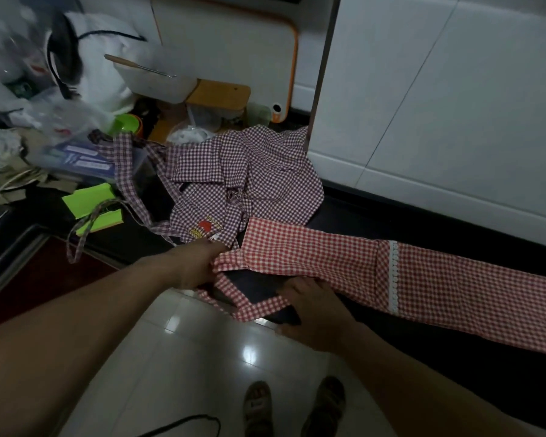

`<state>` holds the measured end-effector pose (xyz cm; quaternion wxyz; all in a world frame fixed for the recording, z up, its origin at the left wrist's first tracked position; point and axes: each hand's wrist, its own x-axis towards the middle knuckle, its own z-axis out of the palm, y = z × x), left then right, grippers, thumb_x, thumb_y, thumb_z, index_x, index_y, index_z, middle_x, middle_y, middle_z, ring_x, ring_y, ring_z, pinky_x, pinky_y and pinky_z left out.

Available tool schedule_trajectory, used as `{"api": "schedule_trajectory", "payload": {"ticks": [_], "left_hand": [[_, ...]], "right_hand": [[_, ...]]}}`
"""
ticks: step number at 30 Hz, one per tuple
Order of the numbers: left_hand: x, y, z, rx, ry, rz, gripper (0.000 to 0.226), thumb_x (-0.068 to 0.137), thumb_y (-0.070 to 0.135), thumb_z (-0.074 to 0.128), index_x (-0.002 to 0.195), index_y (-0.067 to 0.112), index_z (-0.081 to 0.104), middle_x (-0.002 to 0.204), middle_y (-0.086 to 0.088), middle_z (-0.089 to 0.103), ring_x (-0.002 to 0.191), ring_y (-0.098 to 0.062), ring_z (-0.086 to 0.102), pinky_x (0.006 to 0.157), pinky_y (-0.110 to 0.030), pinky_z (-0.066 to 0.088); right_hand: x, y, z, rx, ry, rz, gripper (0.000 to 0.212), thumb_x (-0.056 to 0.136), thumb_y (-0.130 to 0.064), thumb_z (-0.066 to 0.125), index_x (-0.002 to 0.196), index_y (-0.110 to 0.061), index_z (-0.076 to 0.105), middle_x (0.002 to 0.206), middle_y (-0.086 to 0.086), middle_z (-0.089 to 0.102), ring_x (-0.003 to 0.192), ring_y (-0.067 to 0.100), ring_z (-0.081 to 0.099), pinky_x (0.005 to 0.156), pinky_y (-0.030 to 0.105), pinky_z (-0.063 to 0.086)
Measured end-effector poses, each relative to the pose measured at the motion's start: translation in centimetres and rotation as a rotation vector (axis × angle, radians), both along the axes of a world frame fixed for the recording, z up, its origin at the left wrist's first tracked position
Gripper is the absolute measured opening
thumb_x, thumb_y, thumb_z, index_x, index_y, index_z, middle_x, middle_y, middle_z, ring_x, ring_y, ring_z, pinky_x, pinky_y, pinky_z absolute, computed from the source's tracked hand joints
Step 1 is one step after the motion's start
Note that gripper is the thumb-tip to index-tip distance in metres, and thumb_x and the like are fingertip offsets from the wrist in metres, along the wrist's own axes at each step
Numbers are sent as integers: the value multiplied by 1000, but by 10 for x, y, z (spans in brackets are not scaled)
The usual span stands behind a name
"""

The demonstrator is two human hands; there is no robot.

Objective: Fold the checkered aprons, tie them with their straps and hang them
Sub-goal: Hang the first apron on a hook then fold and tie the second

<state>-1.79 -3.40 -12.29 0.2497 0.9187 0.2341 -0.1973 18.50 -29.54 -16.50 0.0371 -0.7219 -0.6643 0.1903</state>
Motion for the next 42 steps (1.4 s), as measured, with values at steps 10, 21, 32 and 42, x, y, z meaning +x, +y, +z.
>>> {"api": "schedule_trajectory", "payload": {"ticks": [10, 21, 32, 42], "left_hand": [[20, 5, 24, -280, -432, 736, 14, 84, 5, 76, 88, 12, 65, 81, -5, 72, 74, -17, 66, 61, -26, 52], [21, 24, 30, 141, -513, 809, 9, 97, 19, 57, 91, 14, 61, 83, -2, 63, 74, -18, 58, 61, -33, 43], [32, 29, 38, 71, -152, 914, 82, 82, 48, 71, 153, 23, 37, 151, -23, 43, 135, -47, 46, 114, -56, 40], [165, -116, 28, 463, -512, -54, 70, 78, 28, 64, 145, 18, 51, 147, -11, 52, 140, -31, 46, 121, -59, 25]], "right_hand": [[9, 42, 20, 264, -122, -409, 48, 82, -46, 71, 119, -20, 56, 116, 6, 59, 105, 25, 57, 88, 42, 50], [85, 32, 24, 121, 321, -747, 26, 106, -18, 47, 115, -10, 70, 109, 4, 70, 94, 15, 60, 87, 26, 41], [89, -20, 18, 278, 71, -581, 22, 103, -36, 50, 104, -23, 68, 103, -3, 66, 88, 10, 58, 84, 36, 54], [190, -162, 31, -14, -180, -724, 33, 95, -33, 58, 124, -19, 64, 118, 6, 68, 99, 21, 64, 87, 40, 54]]}}
